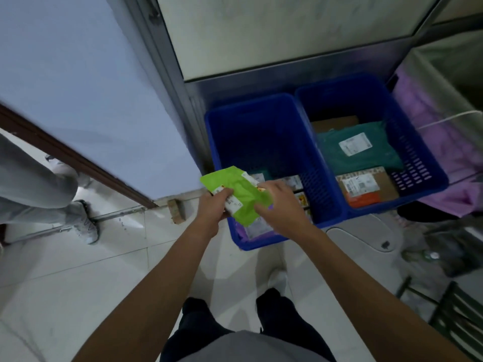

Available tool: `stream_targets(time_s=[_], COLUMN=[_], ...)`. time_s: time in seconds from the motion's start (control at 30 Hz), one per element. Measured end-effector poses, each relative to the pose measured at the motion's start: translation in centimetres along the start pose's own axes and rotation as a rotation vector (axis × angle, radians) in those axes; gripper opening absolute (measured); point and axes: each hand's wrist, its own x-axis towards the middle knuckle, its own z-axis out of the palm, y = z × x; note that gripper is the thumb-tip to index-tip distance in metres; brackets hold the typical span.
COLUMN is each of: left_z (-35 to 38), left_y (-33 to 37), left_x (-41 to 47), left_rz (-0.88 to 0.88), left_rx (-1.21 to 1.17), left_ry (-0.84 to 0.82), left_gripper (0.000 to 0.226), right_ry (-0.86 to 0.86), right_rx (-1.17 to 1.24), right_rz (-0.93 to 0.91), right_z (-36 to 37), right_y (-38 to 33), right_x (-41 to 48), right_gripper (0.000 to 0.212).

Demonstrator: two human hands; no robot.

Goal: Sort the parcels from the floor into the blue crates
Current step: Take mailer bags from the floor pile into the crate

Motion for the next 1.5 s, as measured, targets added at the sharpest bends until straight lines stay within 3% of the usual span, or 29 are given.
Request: stream_targets(time_s=[0.37, 0.5, 0.6, 0.7, 0.8, 0.9, 1.0, 1.17, 1.33, 1.5], left_z=[5.9, 6.5, 6.7, 6.5, 5.9, 5.0, 3.7, 3.0, 5.0, 6.3], left_y=[2.4, 2.8, 3.4, 3.9, 4.3, 4.2, 2.8, 1.0, -0.2, -2.1], left_x=[-1.6, -0.9, -0.5, 0.3, 1.8, 3.4, 4.7, 6.0, 7.1, 9.1], left_rz=[0.19, 0.203, 0.165, 0.144, 0.109, 0.104, 0.123, -0.038, -0.083, -0.122], left_rx=[0.153, 0.251, 0.183, 0.144, 0.192, 0.19, 0.251, 0.204, -0.09, -0.111], left_ry=[0.093, 0.073, -0.003, -0.165, -0.237, -0.122, 0.0, -0.087, -0.112, 0.087], left_gripper=[0.005, 0.04, 0.061, 0.052, 0.045, 0.026, 0.03, 0.026, 0.025, 0.033], right_ry=[-0.123, -0.089, -0.056, -0.015, -0.033, -0.045, -0.032, -0.118, -0.404, -0.328], right_rx=[0.125, 0.149, 0.132, 0.158, 0.348, 0.545, 0.728, 0.979, 0.955, 0.955], right_rz=[-0.034, -0.063, -0.044, 0.056, 0.232, 0.374, 0.477, 0.535, 0.533, 0.621], right_z=[-1.4, -1.9, -2.4, -2.5, -2.3, -2.3, -1.9, -1.6, -2.0, -1.2], right_y=[-0.3, -0.7, -0.5, -0.2, 0.4, 0.9, 2.0, 4.1, 6.9, 11.1], right_x=[3.0, 3.6, 4.5, 5.7, 6.8, 7.4, 8.1, 9.3, 10.5, 13.0], right_gripper=[0.074, 0.062, 0.053, 0.042, 0.037, 0.037, 0.036, 0.033, 0.028, 0.04])
